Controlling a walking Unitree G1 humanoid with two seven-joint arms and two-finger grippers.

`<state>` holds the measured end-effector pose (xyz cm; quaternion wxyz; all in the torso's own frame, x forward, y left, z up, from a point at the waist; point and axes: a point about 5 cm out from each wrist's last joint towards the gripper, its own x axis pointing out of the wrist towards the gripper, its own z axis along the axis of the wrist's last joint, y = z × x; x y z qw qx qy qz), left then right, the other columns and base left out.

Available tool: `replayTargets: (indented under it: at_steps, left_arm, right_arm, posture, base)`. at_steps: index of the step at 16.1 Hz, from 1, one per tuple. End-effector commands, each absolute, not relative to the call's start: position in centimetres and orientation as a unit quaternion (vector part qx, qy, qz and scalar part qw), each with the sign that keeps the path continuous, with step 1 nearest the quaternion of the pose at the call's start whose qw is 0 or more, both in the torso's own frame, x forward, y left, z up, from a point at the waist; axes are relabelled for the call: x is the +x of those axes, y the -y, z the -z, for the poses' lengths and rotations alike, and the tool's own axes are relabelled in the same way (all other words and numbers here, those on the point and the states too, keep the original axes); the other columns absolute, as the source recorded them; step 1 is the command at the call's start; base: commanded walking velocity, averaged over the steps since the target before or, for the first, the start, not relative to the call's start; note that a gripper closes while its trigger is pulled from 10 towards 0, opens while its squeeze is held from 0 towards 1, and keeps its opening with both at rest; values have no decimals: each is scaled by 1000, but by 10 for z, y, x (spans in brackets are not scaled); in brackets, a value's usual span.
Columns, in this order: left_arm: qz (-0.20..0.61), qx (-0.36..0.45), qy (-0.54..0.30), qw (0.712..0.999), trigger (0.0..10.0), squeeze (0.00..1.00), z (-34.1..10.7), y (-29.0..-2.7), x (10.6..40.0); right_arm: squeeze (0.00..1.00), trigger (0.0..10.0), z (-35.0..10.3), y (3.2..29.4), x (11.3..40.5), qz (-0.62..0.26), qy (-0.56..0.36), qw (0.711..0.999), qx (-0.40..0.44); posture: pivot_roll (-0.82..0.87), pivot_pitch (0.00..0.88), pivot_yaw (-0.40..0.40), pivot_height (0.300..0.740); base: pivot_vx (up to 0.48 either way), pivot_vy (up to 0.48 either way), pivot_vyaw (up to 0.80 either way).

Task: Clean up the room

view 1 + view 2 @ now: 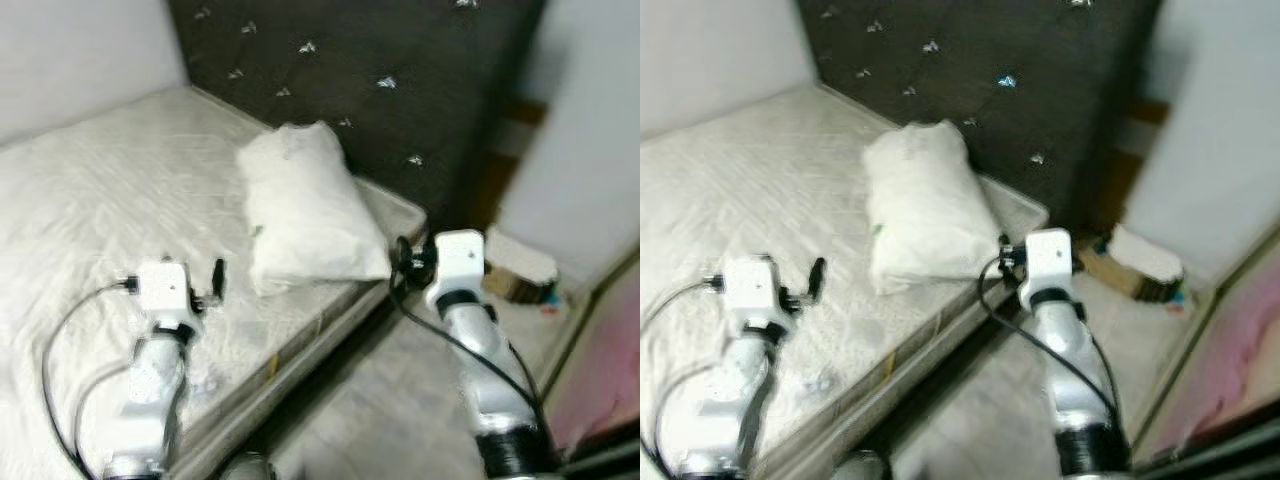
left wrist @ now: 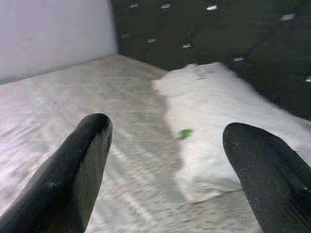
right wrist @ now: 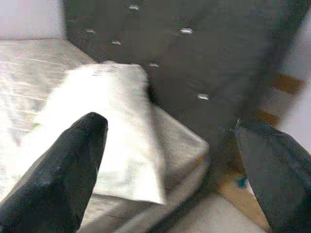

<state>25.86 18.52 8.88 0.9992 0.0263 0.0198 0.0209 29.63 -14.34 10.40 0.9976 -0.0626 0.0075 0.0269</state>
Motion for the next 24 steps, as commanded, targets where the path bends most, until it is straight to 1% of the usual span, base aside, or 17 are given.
replayTargets:
  at_steps: [1,5,8,12,15,17,20,24]
  left_arm:
    - [-21,30,-21,999,10000,0,-89,-185,260]
    - [-33,39,-16,999,10000,0,-92,-187,262]
    - [-19,36,-14,999,10000,0,-91,-183,260]
    - [-18,23,-17,999,10000,0,-89,-182,260]
    - [-26,-1,-38,999,10000,0,-82,-185,262]
    - [-16,2,-33,999,10000,0,-83,-181,265]
    - [-5,5,-19,1000,10000,0,-89,-176,268]
    - [2,-4,-13,1000,10000,0,-90,-175,269]
  right_arm:
    - [0,10000,-108,141,299,-35,2,997,-65]
    - [0,10000,-109,140,299,-42,6,997,-68]
    - [0,10000,-105,140,297,-41,-1,997,-66]
    - [0,10000,-103,135,299,-46,-3,997,-61]
    - [0,10000,-100,127,300,-55,-7,997,-54]
    - [0,10000,-102,122,301,-63,-3,997,-47]
    - [0,10000,-103,123,304,-57,-2,997,-45]
    - [0,10000,-102,128,304,-47,-3,998,-42]
  posture:
    - [84,0,-21,740]
    - [88,0,-23,740]
    - [93,0,-31,740]
    - [98,0,-35,740]
    - [93,0,-41,740]
    - [97,0,-50,740]
    - [100,0,-46,740]
    - [91,0,-42,740]
  base:
    - [0,0,800]
    - [0,0,800]
    - [0,0,800]
    - [0,0,800]
    - [0,0,800]
    - [0,0,800]
    - [0,0,800]
    - [0,0,0]
